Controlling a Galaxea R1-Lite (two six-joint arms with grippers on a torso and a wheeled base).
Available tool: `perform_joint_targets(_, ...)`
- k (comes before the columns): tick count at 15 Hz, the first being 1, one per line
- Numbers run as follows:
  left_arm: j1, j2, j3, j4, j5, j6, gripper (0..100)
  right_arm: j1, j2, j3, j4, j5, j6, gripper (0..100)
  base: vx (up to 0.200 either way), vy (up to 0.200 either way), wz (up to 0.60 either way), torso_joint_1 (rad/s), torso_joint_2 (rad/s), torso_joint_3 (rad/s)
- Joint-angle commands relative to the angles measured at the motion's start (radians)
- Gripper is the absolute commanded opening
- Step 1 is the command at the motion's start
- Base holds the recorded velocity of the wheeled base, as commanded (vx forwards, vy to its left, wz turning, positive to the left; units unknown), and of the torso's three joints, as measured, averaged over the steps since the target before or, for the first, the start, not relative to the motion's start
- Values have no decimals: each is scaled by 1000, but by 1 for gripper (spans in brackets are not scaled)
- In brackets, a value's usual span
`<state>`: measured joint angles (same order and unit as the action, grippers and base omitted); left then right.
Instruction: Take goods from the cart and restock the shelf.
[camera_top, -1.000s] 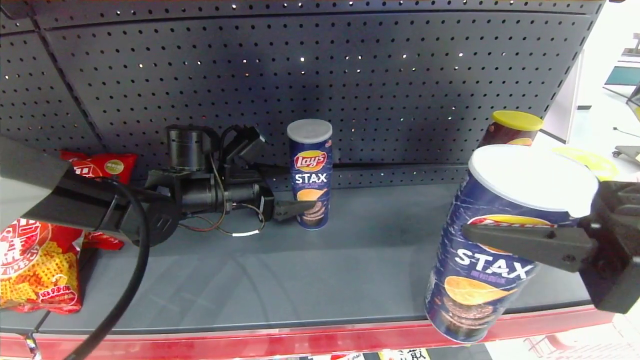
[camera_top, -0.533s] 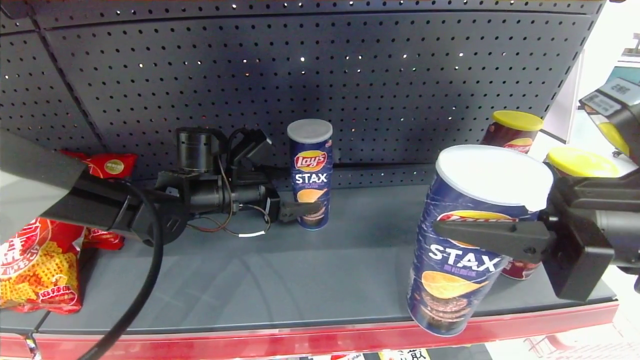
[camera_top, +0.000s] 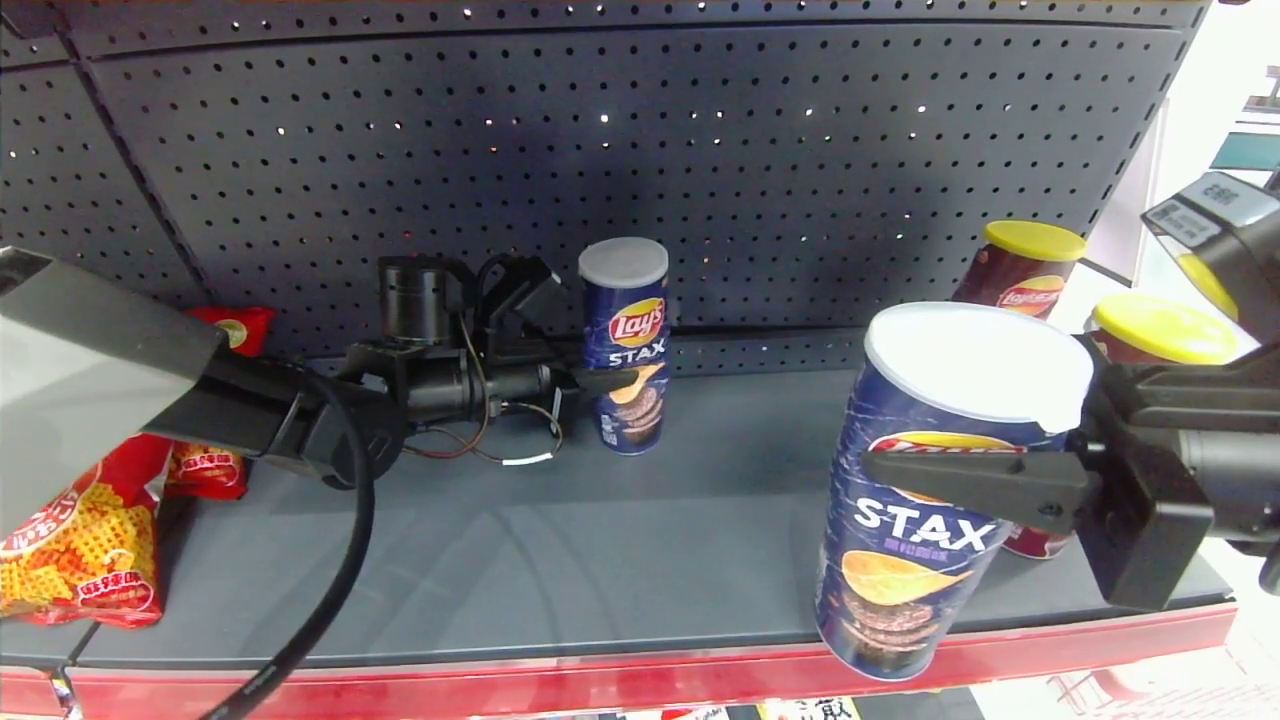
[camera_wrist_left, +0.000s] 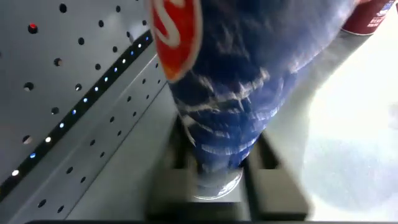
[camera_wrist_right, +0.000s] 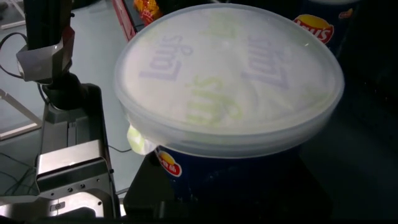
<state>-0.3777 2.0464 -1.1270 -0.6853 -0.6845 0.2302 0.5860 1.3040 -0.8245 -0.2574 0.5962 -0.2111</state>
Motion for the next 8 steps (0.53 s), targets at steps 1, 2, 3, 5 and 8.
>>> perform_joint_targets(1, -4, -31, 16, 0, 0, 0, 0, 2, 0, -2, 0, 1, -1, 0, 0, 0, 0, 0, 0, 0)
perform_joint_targets(2, -14, -60, 47, 0, 0, 0, 0, 2, 0, -2, 0, 1, -1, 0, 0, 0, 0, 0, 0, 0)
perform_joint_targets(3, -15, -81, 72, 0, 0, 0, 0, 0, 0, -2, 0, 1, -1, 0, 0, 0, 0, 0, 0, 0)
perform_joint_targets(5, -43, -201, 191, 3, 0, -2, 0, 0, -6, 4, 0, 1, -2, 0, 0, 0, 0, 0, 0, 0)
perform_joint_targets(8, -69, -308, 317, 6, 10, -2, 0, 2, -8, 7, 0, -13, -2, 0, 0, 0, 0, 0, 0, 0)
